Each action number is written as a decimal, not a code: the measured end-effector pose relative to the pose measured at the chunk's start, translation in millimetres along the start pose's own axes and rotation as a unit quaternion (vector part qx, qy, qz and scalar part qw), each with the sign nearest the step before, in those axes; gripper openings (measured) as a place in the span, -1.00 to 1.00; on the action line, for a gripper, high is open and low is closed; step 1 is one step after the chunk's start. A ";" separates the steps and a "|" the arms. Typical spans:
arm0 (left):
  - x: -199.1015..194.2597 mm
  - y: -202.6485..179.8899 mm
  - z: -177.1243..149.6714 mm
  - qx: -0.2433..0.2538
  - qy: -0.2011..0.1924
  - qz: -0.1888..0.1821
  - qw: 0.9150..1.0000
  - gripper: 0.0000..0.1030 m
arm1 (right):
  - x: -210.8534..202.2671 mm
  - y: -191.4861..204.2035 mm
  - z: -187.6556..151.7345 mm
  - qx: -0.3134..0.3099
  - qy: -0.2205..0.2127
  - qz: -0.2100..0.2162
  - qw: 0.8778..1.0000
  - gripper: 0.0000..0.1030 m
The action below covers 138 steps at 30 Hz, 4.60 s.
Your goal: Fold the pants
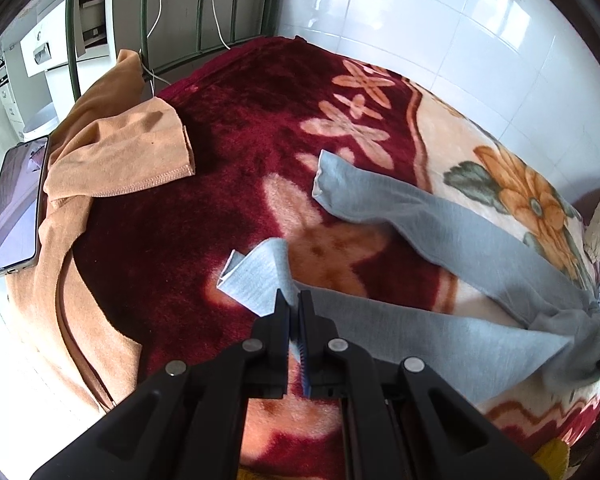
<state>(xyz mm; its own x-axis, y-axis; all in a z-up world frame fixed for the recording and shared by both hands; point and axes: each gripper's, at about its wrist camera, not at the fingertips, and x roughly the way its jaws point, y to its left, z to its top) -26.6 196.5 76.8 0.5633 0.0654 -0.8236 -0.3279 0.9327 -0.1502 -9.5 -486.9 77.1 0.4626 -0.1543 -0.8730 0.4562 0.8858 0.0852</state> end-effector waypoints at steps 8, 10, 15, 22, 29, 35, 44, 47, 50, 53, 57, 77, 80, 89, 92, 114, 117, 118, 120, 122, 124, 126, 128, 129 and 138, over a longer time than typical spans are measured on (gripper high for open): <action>0.5 -4.4 -8.4 0.001 0.011 -0.013 1.000 -0.89 | -8.1 -72.2 5.2 0.022 0.023 -0.059 0.998 -0.88; -1.4 -6.7 -12.2 0.008 0.015 -0.011 1.000 -0.89 | 12.7 -82.9 -1.3 0.023 0.053 -0.060 0.997 -0.88; -15.0 -10.4 -14.0 0.007 0.013 -0.011 1.000 -0.89 | 50.7 -92.5 -30.7 0.035 0.100 -0.078 0.991 -0.85; -33.5 -19.3 -5.4 0.027 -0.002 -0.015 1.000 -0.66 | 22.6 -86.7 -42.4 0.033 0.068 -0.096 0.993 -0.53; -32.9 -38.0 -6.1 0.052 0.003 -0.027 0.998 -0.35 | -36.5 -22.6 -50.5 -0.052 0.004 -0.083 0.995 -0.18; -15.1 -54.6 -11.5 0.075 0.042 -0.034 0.996 -0.14 | -40.8 64.9 -72.5 -0.135 0.030 0.034 0.990 -0.18; 6.0 -47.8 -2.7 0.071 0.074 -0.024 0.994 0.04 | -33.4 220.8 -138.2 -0.267 0.090 0.192 0.940 -0.18; 11.6 -43.1 9.1 0.071 0.080 -0.017 0.994 0.16 | -27.3 257.5 -155.5 -0.307 0.101 0.215 0.922 -0.18; 18.6 -42.6 21.0 0.078 0.082 -0.009 0.994 0.28 | -21.7 280.7 -169.4 -0.317 0.114 0.221 0.915 -0.18; 29.0 -44.4 28.8 0.088 0.087 -0.005 0.992 0.31 | -13.1 286.7 -174.7 -0.304 0.131 0.236 0.914 -0.18; 49.4 -45.6 34.2 0.090 0.105 0.003 0.990 0.31 | -7.7 284.5 -178.6 -0.279 0.140 0.248 0.917 -0.24; -10.4 -193.4 -40.0 0.195 0.135 -0.164 0.957 0.31 | -44.2 174.6 -140.4 -0.223 0.065 0.176 0.957 -0.35; -12.9 -222.3 -57.0 0.237 0.136 -0.176 0.945 0.31 | -39.1 121.7 -118.5 -0.166 0.058 0.136 0.975 -0.35; -12.7 -281.0 -94.3 0.350 0.178 -0.238 0.888 0.31 | -23.4 -32.7 -81.9 -0.003 0.042 0.027 0.999 -0.33; -14.3 -297.2 -104.9 0.406 0.185 -0.243 0.861 0.31 | -15.5 -61.5 -78.5 0.033 0.044 0.012 0.998 -0.32; 24.6 -323.5 -155.2 0.598 0.203 -0.173 0.756 0.14 | -3.4 -100.0 -86.2 0.097 0.045 0.026 0.994 -0.32; 19.4 -325.2 -160.2 0.599 0.213 -0.187 0.748 -0.38 | -6.6 -110.0 -87.4 0.118 0.038 0.028 0.992 -0.31; 17.5 -324.8 -159.7 0.594 0.214 -0.191 0.751 -0.58 | -6.9 -112.5 -87.9 0.126 0.036 0.031 0.991 -0.31; 13.9 -320.5 -155.3 0.570 0.215 -0.197 0.768 -0.70 | -7.2 -118.5 -89.2 0.142 0.031 0.037 0.989 -0.31; 11.5 -316.2 -145.8 0.541 0.213 -0.209 0.786 -0.76 | -7.7 -121.4 -90.8 0.150 0.028 0.036 0.988 -0.31; 0.7 -304.1 -134.6 0.497 0.203 -0.235 0.810 -0.78 | -7.5 -124.3 -90.7 0.152 0.023 0.032 0.988 -0.31; -10.4 -294.4 -124.6 0.461 0.188 -0.254 0.829 -0.79 | -6.7 -127.5 -90.4 0.159 0.019 0.030 0.987 -0.31; -16.1 -287.9 -114.9 0.430 0.180 -0.265 0.844 -0.79 | -3.7 -132.2 -90.0 0.172 0.017 0.035 0.984 -0.31; -18.5 -284.3 -109.5 0.411 0.176 -0.270 0.852 -0.80 | -0.9 -135.8 -89.9 0.183 0.016 0.040 0.982 -0.31; -19.9 -272.9 -94.5 0.326 0.164 -0.283 0.887 -0.84 | 26.7 -145.4 -85.0 0.219 0.029 0.086 0.972 -0.29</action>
<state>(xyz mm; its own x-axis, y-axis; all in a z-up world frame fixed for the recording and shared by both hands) -20.0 -92.9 82.5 0.2120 -0.4858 -0.8480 0.5062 0.7968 -0.3299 -128.2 -582.6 0.5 0.5225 0.0160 -0.8525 0.6615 0.6233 0.4171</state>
